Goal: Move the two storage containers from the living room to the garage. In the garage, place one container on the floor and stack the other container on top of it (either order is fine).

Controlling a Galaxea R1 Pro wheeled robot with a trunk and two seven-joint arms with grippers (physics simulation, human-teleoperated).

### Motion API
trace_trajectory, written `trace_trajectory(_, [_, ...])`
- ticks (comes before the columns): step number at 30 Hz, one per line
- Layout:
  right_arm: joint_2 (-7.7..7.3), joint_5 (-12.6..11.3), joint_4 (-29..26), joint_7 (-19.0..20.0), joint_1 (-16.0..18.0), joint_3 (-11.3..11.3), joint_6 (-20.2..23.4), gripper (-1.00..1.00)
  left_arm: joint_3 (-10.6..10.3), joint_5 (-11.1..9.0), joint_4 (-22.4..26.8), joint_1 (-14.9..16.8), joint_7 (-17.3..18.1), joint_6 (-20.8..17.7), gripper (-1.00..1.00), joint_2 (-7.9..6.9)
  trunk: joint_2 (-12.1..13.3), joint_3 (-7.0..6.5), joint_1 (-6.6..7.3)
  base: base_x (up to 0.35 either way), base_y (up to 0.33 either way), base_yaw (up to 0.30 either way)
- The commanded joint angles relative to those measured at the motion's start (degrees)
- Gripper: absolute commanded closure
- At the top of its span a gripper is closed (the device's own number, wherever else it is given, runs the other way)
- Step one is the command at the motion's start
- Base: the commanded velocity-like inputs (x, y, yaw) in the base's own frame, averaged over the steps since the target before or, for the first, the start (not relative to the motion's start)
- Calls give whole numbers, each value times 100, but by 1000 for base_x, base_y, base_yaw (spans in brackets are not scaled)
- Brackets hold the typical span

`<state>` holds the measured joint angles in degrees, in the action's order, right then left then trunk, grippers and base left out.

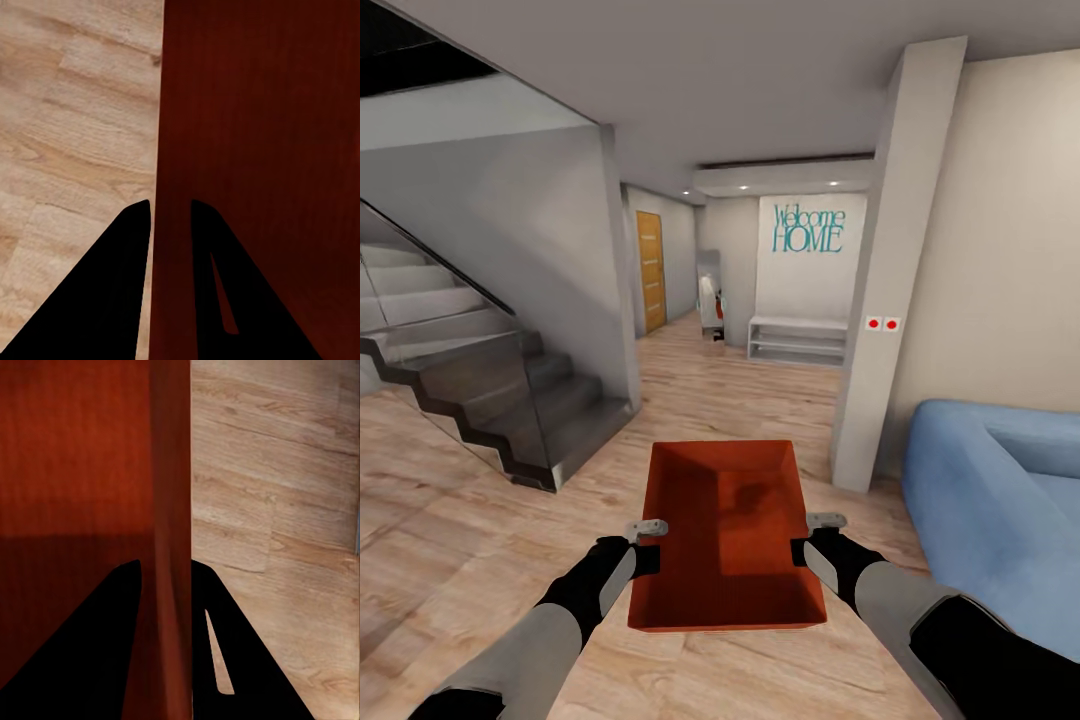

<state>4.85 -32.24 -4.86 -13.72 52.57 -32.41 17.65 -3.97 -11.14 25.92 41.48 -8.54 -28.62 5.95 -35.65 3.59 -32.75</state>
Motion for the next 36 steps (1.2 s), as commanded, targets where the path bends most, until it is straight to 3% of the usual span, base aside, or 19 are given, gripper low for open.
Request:
trace_trajectory(1, [-1,86,-24,-52,8,-134,37,100,-59,138,-5,0,-85,-56,100,-6,-9,11,-5,322,0,0])
trace_trajectory(36, [-1,86,-24,-52,8,-134,35,100,-55,138,-7,0,-78,-62,100,-6,-9,11,-5,322,0,0])
